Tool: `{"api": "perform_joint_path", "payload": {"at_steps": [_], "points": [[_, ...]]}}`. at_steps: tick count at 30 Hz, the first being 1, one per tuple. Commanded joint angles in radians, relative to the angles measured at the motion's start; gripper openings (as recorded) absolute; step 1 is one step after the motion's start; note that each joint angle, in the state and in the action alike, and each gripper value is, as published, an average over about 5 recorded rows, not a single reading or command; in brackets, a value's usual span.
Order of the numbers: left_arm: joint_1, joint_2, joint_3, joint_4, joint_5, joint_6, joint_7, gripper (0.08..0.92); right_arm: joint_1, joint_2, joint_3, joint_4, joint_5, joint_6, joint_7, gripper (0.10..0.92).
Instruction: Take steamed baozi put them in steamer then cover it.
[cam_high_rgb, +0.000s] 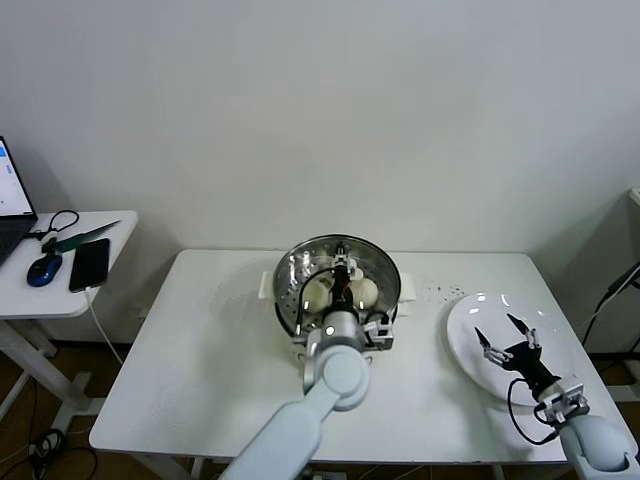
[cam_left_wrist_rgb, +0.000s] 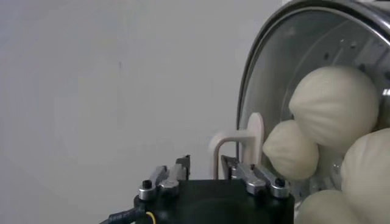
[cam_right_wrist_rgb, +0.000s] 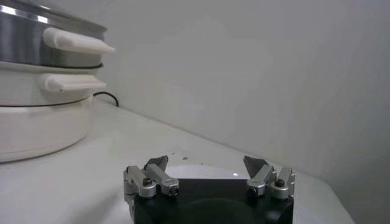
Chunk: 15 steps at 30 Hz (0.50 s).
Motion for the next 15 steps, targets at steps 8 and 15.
{"api": "perform_joint_path", "payload": {"at_steps": [8,15], "points": [[0.067,0.075,0.004,-0.229,-0.064,0.049,0.028,0.66,0.006,-0.002,-0.003,0.003,0.001,-0.015,0.0,0.823],[0.133,0.135,-0.023,-0.32,-0.154,0.046,-0.002,0.811,0.009,-0.001,-0.002,0.011,-0.004,-0.035,0.004,0.823]]}}
